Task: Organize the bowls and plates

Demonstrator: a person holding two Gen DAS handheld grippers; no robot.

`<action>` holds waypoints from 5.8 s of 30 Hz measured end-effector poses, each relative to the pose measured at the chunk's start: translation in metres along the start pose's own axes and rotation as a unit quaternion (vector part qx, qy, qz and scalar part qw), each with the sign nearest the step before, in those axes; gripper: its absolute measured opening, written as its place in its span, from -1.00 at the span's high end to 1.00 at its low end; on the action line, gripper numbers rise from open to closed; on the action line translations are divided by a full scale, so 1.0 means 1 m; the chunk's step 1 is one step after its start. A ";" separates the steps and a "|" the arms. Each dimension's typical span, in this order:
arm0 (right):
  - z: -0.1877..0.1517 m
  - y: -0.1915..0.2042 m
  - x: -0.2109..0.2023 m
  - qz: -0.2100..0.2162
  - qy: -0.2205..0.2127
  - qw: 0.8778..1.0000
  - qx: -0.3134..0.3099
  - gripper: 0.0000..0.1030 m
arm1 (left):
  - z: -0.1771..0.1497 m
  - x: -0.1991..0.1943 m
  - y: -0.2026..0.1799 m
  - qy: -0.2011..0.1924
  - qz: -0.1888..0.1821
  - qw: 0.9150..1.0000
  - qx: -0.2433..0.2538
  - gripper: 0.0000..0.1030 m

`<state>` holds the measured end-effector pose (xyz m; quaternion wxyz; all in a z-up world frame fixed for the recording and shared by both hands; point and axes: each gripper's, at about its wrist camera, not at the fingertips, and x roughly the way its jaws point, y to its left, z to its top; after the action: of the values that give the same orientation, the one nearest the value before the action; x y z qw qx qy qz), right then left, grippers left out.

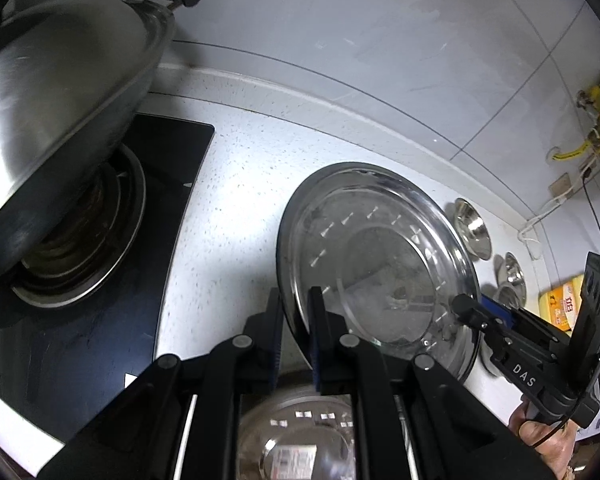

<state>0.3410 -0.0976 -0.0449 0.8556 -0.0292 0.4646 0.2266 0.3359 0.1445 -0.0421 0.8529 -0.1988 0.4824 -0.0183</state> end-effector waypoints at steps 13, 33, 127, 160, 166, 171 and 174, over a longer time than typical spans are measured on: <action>-0.048 0.019 -0.062 0.026 -0.015 0.999 -0.014 0.64 | -0.057 -0.070 0.007 -0.011 -0.033 0.999 -0.012 0.79; -0.113 0.042 -0.071 0.063 0.015 0.997 -0.037 0.64 | -0.144 -0.076 0.040 0.037 -0.028 0.999 -0.023 0.77; -0.107 -0.299 -0.067 -0.075 0.034 0.988 0.127 0.72 | -0.108 0.164 -0.292 0.111 -0.080 0.989 0.056 0.79; -0.194 -0.240 -0.122 -0.046 0.053 0.990 0.126 0.72 | -0.215 0.074 -0.249 0.122 -0.095 0.987 0.038 0.79; -0.199 -0.240 -0.124 -0.046 0.050 0.990 0.127 0.72 | -0.216 0.073 -0.250 0.117 -0.090 0.988 0.041 0.79; -0.197 -0.237 -0.129 -0.051 0.044 0.991 0.118 0.72 | -0.209 0.062 -0.248 0.095 -0.079 0.991 0.051 0.77; -0.195 -0.237 -0.133 -0.052 0.040 0.991 0.115 0.72 | -0.200 0.055 -0.246 0.077 -0.065 0.993 0.056 0.40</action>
<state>0.2248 -0.4089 -0.0859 0.8448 0.0362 0.5189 0.1258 0.2388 -0.1585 -0.0906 0.8199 -0.1801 0.5308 -0.1162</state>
